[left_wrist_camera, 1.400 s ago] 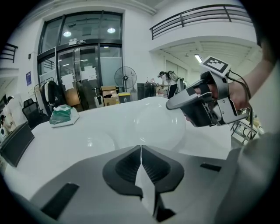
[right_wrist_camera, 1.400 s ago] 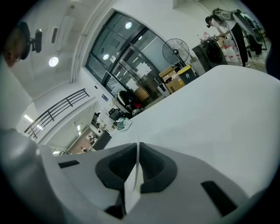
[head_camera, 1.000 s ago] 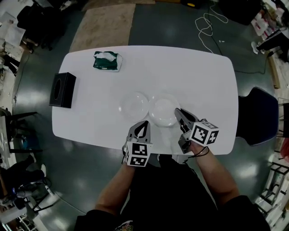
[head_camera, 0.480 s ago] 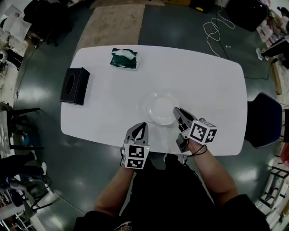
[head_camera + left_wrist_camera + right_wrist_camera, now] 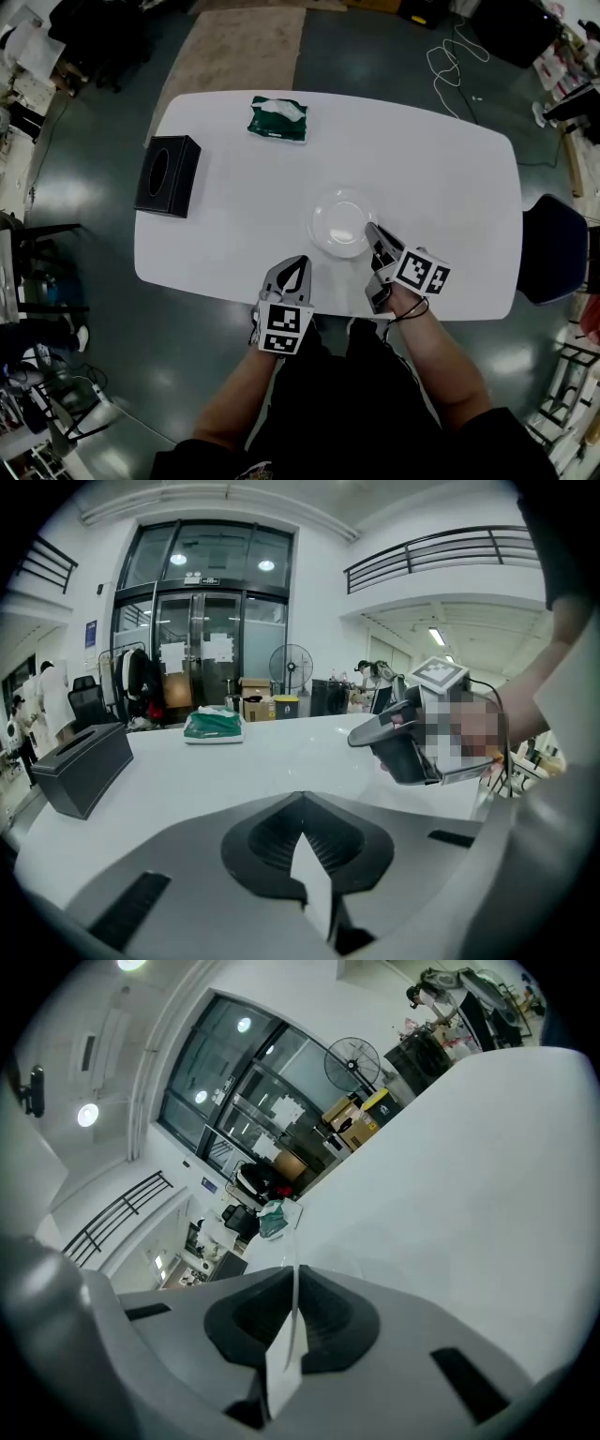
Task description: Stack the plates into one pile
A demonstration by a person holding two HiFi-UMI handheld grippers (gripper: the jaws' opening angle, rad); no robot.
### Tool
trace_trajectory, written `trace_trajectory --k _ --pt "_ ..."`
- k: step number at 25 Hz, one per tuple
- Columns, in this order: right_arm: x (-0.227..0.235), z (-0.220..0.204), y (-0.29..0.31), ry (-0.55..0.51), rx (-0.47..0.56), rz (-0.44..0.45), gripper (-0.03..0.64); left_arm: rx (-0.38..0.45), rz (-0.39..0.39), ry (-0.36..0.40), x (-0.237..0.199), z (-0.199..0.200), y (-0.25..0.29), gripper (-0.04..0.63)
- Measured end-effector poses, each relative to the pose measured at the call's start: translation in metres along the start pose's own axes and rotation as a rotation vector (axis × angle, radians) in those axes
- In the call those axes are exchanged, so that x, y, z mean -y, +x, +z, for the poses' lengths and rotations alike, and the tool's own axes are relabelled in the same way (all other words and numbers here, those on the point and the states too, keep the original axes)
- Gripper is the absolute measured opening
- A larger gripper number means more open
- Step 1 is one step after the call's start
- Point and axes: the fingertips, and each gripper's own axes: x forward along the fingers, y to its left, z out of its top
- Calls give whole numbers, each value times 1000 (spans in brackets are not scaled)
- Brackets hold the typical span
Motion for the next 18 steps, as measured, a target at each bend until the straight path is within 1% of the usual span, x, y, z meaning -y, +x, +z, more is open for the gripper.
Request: trace_trajectory --k 6,9,13,18 --pt "7 -8 9 91 38 -26 29 -4 -19 -3 -14 -10 -7 18" --pt "12 -11 11 103 55 -50 29 -4 -31 0 -19 -13 -10 18" --pt "21 -15 14 55 42 -100 39 -2 -43 8 -25 -14 -13 18" --pt "32 -15 19 -87 5 -198 69 10 -51 13 -32 -12 -14 20"
